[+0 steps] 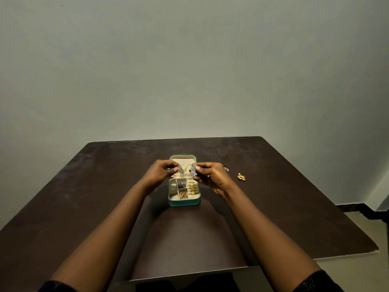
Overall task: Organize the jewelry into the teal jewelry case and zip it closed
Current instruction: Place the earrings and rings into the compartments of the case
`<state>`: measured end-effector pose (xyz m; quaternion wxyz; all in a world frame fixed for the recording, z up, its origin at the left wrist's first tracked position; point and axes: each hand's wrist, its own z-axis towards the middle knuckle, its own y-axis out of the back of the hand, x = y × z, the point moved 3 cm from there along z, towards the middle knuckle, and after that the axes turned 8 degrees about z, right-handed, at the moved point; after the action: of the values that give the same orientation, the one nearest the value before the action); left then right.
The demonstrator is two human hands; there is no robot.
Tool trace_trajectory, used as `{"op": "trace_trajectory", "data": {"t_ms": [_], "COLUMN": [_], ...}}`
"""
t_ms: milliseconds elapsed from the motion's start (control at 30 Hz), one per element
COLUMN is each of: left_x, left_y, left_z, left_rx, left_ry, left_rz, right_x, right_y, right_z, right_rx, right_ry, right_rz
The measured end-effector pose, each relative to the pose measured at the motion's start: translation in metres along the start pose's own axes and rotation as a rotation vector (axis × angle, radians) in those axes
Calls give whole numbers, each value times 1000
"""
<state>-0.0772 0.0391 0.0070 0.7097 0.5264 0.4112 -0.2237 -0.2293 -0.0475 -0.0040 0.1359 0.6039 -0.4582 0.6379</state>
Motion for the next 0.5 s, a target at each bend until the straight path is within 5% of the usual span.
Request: {"op": "trace_trajectory", "data": {"t_ms": [200,500], "left_x": [32,28], "left_y": [9,0], "left_z": [-5,-16], "left_rx": [60,56], "left_ry": [104,152], "left_rz": [467,755], "right_x": [-14,-29], "right_y": [-26,-35], "right_z": [-8,-3], "right_rx": [21,-106], "right_ry": [-23,61], "right_rz": [-270,-800]}}
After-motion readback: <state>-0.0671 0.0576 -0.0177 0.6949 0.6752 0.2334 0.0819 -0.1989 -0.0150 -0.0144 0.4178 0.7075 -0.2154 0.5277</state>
